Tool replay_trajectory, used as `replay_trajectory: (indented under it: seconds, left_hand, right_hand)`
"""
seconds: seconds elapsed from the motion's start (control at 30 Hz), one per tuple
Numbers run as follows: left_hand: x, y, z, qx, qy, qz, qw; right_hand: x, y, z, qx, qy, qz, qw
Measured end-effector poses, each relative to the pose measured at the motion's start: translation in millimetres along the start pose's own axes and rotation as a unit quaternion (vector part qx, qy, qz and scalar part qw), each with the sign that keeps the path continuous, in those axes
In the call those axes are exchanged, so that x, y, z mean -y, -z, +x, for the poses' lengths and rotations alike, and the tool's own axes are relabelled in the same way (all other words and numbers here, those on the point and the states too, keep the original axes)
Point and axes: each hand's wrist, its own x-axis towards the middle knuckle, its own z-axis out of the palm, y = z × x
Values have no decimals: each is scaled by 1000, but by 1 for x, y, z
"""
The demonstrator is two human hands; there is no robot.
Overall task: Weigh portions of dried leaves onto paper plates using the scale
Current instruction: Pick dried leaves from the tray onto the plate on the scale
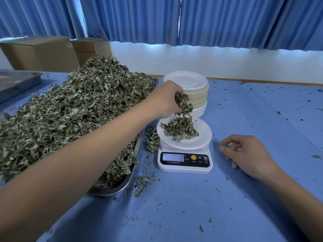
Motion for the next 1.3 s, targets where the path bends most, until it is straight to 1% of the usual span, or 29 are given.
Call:
replay_trajectory:
  seconds: [0.07, 0.17, 0.23, 0.27, 0.37, 0.47, 0.6, 0.7, 0.77, 0.87, 1.17, 1.3]
  left_hand:
    - [1, -2, 5, 72, -11, 12, 997]
    - [6, 1, 0, 200, -26, 43, 978]
    - [12, 7, -9, 243, -41, 60, 967]
    - [15, 12, -14, 246, -46, 59, 966]
    - [28, 27, -26, 205, -35, 61, 976]
    - [47, 38, -35, 184, 20, 123, 975]
    - [68, 41, -43, 180, 96, 193, 960]
    - [78, 33, -46, 217, 119, 217, 944]
    - [82, 23, -45, 220, 117, 211, 945]
    - [87, 11, -42, 190, 110, 194, 956]
    - [90, 1, -46, 125, 160, 151, 967]
    - [87, 4, -48, 69, 165, 166, 970]
  right_hand:
    - [1, 0, 0, 0, -1, -4, 1000]
    - [0, 0, 0, -3, -3, -2, 1000]
    - [0, 0, 0, 1, -3, -4, 1000]
    - [0, 0, 0, 2, -3, -6, 1000]
    - [0, 0, 0, 2, 0, -9, 1000]
    - [1, 0, 1, 0, 0, -2, 1000]
    - [1, 0, 2, 2, -3, -4, 1000]
    - [0, -1, 2, -1, -6, 2, 1000]
    - [-1, -1, 2, -4, -7, 5, 1000]
    - [0, -1, 2, -6, -10, 15, 1000]
    - [3, -2, 0, -5, -7, 12, 1000]
    - [3, -2, -1, -7, -9, 14, 1000]
